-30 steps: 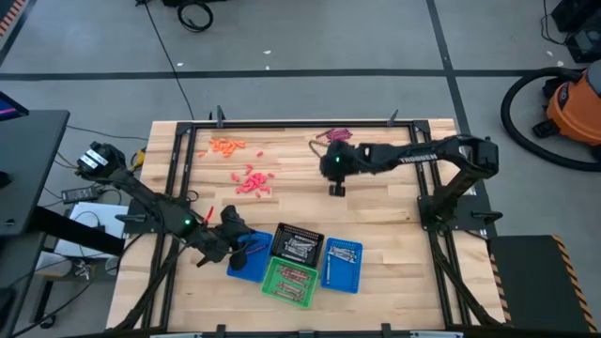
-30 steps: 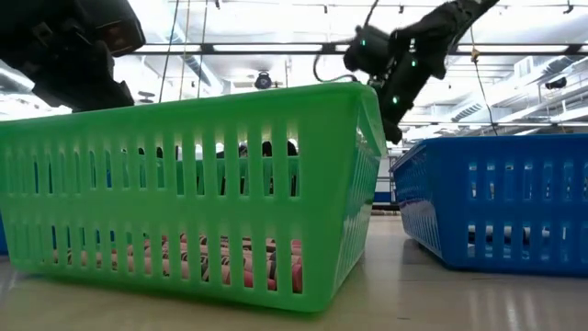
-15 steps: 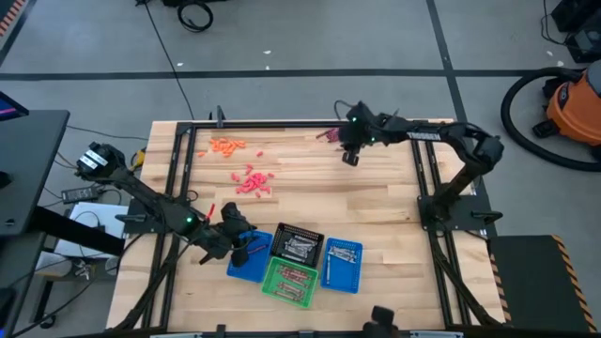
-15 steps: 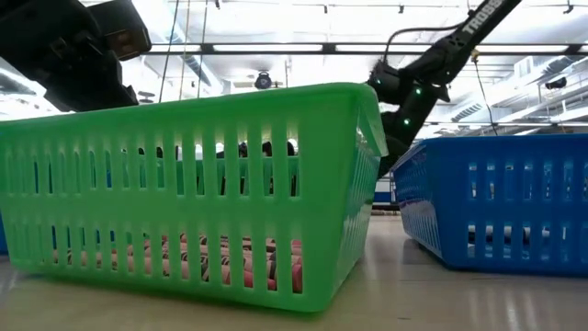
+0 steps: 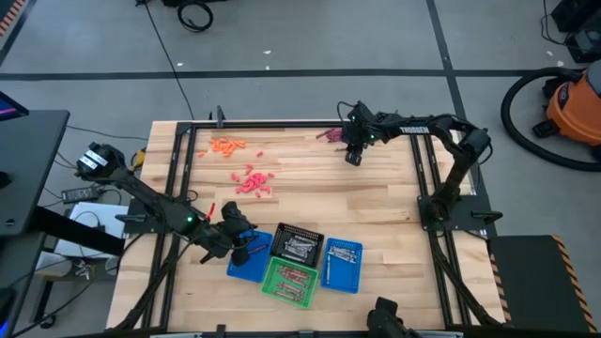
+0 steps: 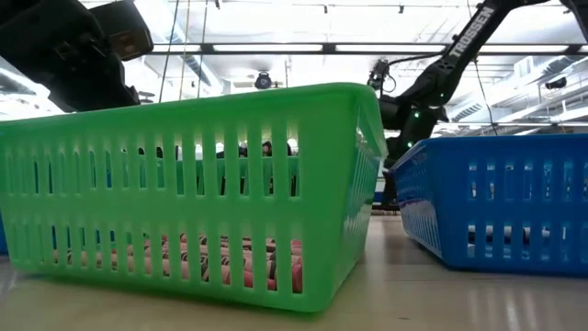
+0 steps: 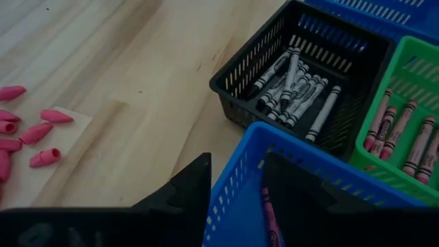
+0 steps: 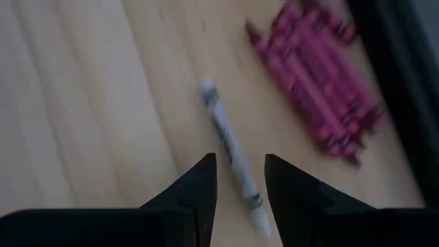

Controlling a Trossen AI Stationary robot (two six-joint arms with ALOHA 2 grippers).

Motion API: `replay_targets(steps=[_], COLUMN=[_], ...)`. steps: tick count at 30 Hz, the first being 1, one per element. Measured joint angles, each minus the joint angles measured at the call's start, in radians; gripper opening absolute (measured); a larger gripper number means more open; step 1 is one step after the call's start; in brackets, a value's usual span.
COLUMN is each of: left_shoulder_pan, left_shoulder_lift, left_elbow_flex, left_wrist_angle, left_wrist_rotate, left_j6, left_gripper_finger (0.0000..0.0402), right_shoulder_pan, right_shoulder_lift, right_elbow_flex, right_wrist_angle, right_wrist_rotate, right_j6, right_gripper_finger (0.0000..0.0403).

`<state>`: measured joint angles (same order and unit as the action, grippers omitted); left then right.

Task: Sort crayons
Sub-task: Put the white crayon into the right blue bin

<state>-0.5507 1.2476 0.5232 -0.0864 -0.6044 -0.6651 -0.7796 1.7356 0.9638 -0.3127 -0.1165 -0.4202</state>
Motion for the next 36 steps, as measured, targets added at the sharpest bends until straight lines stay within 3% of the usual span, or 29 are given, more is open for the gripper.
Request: replay_targets(steps=[9,13,17,24,36], left_shoulder_pan=[0.005,0.005,0.005,0.005,0.004], left_shoulder_lift=[0.0,0.0,0.0,0.0,0.0], left_elbow_flex=[0.0,0.0,0.0,0.0,-0.001], left_wrist_angle=[0.0,0.0,0.0,0.0,0.014], left_wrist_rotate=[0.0,0.0,0.0,0.0,0.0], left_j6=[0.019,0.025,0.027,0.026,0.022], left_gripper_finger=[0.0149,0.0149,0.0149,0.0149,0.0149], right_shoulder_pan=[-0.05,-0.038,-0.011,0.032,0.121], right_shoulder_lift=[0.06,0.071,0.057,0.053,-0.023], right_elbow_flex=[0.006,0.006,0.004,0.002,-0.004], right_wrist_angle=[-0.031,-0.04,-0.037,-0.044,-0.062], right_wrist_rotate=[-0.043,-0.006,0.056,0.08,0.073], right_j6=[-0.029,-0.057,-0.085,-0.105,-0.058], right_gripper_finger=[0.013,0.0127,0.01,0.0015,0.0012])
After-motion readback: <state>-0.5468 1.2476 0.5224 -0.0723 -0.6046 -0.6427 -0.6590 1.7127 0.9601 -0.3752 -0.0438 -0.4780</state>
